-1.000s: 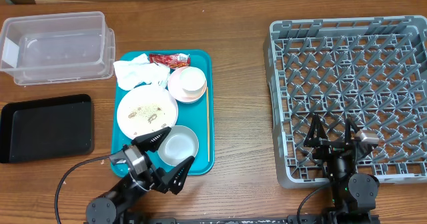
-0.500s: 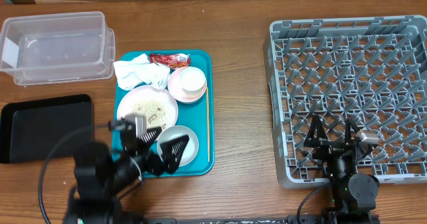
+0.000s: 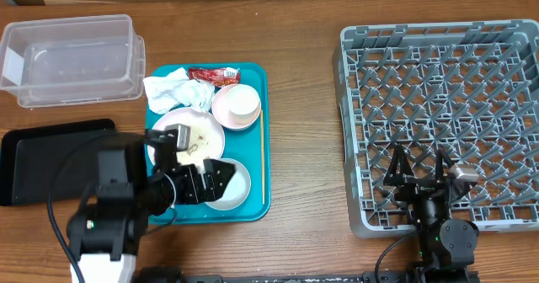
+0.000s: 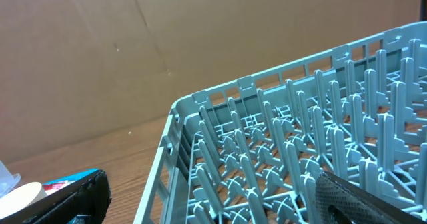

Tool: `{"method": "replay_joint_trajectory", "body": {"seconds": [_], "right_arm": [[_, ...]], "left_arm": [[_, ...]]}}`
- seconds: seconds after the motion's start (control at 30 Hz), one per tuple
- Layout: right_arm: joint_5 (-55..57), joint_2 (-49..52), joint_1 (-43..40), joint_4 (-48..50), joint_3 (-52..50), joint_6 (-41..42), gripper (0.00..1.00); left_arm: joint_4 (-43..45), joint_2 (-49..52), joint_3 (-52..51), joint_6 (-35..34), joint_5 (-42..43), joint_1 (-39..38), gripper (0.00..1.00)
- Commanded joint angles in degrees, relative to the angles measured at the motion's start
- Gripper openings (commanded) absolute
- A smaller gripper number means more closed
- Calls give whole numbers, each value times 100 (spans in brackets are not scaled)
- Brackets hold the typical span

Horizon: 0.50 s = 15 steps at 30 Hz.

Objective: Sort waste into correct bins and load items into the dishwasher
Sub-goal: 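Move the left gripper over the tray toward the white tissue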

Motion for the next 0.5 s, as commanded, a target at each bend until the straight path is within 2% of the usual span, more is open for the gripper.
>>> {"method": "replay_joint_trajectory", "body": {"seconds": [0.0, 0.1, 0.23, 0.37, 0.47], "right_arm": [[-9, -63, -15, 22, -59, -20, 100], [-9, -63, -15, 22, -59, -20, 100], [-9, -63, -15, 22, -59, -20, 100], [-9, -63, -15, 22, -59, -20, 100], [-9, -63, -15, 22, -59, -20, 100]], "left_arm": [[-911, 496, 756, -11, -2076, -111, 100], [-977, 710, 949, -70, -2096, -109, 100], [-555, 863, 946, -404, -1939, -109, 100], [-664, 1102, 944, -752, -1934, -109, 100], [-448, 1316, 944, -772, -1954, -109, 100]]}}
